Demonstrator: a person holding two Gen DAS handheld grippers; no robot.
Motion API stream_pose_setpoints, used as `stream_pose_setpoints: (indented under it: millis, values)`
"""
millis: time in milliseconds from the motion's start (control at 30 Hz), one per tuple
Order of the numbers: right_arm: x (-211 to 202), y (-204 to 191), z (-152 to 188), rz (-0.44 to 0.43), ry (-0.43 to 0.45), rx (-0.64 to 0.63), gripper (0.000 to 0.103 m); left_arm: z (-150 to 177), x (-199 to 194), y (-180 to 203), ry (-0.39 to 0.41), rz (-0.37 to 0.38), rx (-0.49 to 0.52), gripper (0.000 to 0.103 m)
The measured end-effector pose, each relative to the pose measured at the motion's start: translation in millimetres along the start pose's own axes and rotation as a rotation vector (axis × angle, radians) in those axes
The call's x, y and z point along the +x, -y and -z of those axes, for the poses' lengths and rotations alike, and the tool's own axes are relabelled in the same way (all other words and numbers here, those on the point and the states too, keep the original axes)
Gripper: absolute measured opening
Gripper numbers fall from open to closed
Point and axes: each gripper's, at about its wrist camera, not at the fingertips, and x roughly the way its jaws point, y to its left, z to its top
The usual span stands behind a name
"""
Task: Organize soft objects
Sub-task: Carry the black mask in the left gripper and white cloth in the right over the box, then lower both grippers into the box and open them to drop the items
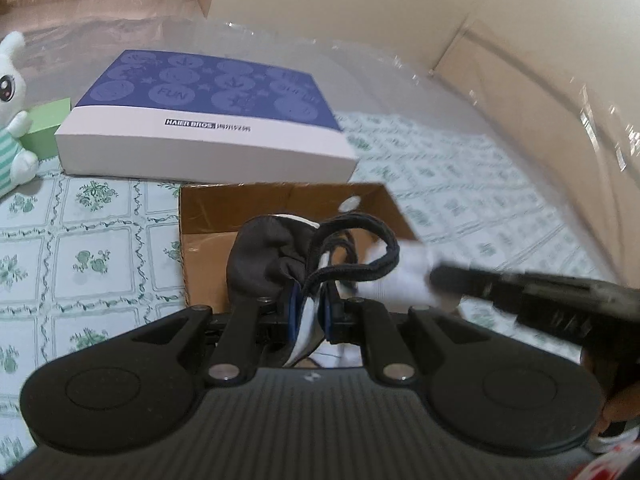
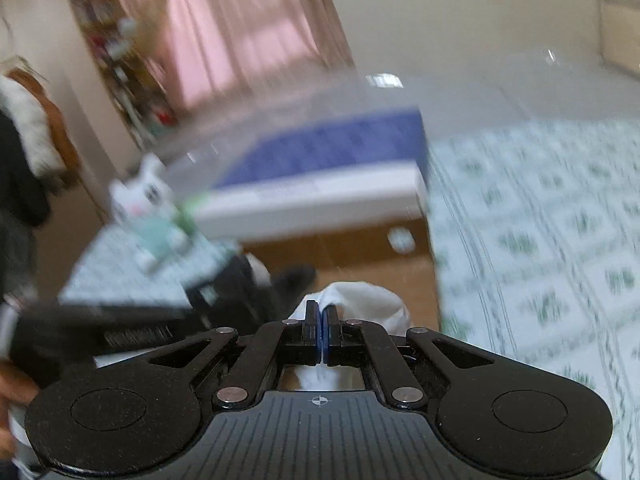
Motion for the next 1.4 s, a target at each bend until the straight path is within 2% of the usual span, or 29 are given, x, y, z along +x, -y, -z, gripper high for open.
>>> stream_pose_setpoints:
  millis: [333, 500, 633, 700, 767, 800, 867, 900, 933, 1000, 1133, 1400]
  values:
    - [43, 6, 14, 0.095, -0.129, -0.048, 0.001, 2, 56, 9, -0.081, -0.114, 0.159, 0.012]
    - [54, 6, 18, 0.134, -0.157, -0.068, 0.001, 6, 74, 13, -0.112, -0.127, 0.202, 0.013]
    - [55, 5, 22, 0.148, -0.144, -0.085, 0.001, 9, 80, 10, -0.133, -0.125, 0.203, 0.019]
    - [51, 2, 23, 0.147, -0.124, -0.09, 0.002, 11, 80, 8, -0.132, -0.123, 0.198, 0.025]
    - [46, 1, 24, 0.149, -0.109, -0.103, 0.004, 12, 76, 6, -0.125, -0.119, 0.194, 0.036]
    - [42, -1, 25, 0.155, -0.099, -0.108, 0.009, 12, 73, 5, -0.125, -0.114, 0.193, 0.036]
    - [32, -4, 26, 0.155, -0.07, -0.115, 0.031, 12, 65, 3, -0.113, -0.105, 0.18, 0.041]
    - [25, -6, 28, 0.152, -0.051, -0.117, 0.051, 12, 60, 3, -0.107, -0.096, 0.178, 0.043]
    - [16, -7, 29, 0.153, -0.022, -0.115, 0.063, 11, 55, 3, -0.1, -0.086, 0.177, 0.046]
    - [0, -12, 32, 0.146, 0.031, -0.119, 0.066, 12, 43, 3, -0.085, -0.073, 0.18, 0.05]
    - [-30, -22, 38, 0.131, 0.08, -0.116, 0.067, 17, 15, 5, -0.059, -0.066, 0.187, 0.055]
    - [-92, -57, 67, 0.101, 0.161, -0.07, 0.068, 46, -61, 9, -0.015, -0.037, 0.184, 0.055]
